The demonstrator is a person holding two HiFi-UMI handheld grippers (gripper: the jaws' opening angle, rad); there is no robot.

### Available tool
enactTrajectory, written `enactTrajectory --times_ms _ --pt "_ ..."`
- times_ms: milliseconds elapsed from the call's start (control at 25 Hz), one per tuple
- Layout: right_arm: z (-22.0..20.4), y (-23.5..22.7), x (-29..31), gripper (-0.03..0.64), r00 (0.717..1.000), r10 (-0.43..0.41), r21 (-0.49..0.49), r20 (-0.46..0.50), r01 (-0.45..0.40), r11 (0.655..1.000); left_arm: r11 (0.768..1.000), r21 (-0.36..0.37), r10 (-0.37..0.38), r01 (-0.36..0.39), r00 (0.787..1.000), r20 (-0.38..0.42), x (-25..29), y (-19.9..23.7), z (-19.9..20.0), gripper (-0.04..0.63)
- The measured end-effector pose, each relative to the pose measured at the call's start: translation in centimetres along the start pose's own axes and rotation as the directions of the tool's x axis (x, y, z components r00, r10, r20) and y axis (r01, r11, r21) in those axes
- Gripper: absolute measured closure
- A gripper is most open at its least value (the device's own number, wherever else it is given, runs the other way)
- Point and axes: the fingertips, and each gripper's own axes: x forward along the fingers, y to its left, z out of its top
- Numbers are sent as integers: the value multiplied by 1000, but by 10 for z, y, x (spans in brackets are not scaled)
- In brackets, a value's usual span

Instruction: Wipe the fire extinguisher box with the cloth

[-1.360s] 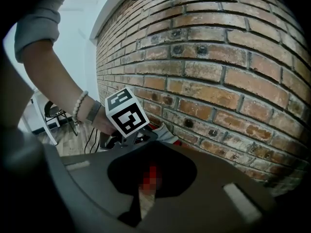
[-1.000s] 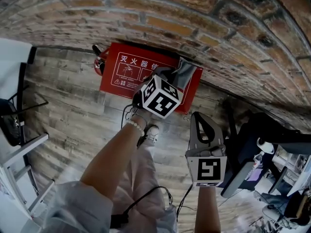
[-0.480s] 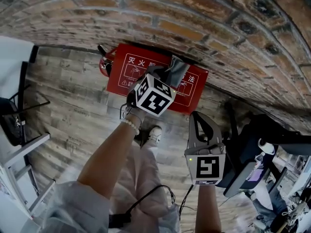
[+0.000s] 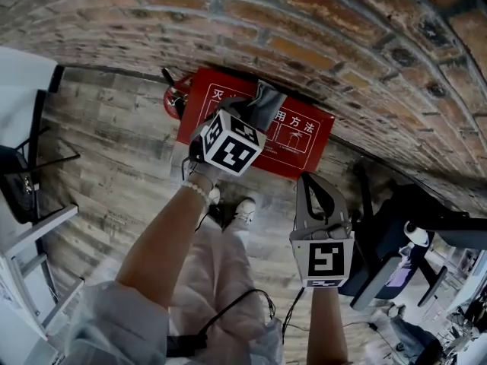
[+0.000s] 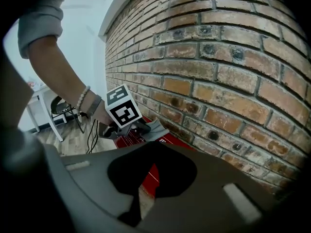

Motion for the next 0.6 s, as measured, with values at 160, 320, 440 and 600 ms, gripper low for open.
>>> enactTrajectory --times_ms 160,320,440,600 --pt "5 6 3 607 1000 8 -5 -1 -8 1000 1000 -5 23 -23 1000 -4 -6 17 -6 581" --pt "8 13 8 607 1000 17 -11 -4 -17 1000 999 -15 49 -49 999 -3 -12 34 -12 581" --pt "11 17 12 606 1000 25 -21 -2 -25 999 997 -23 68 -68 998 -4 -17 47 -17 581" --pt "16 25 20 607 999 38 -26 0 -38 999 995 -31 99 -100 995 -12 -25 66 -25 581"
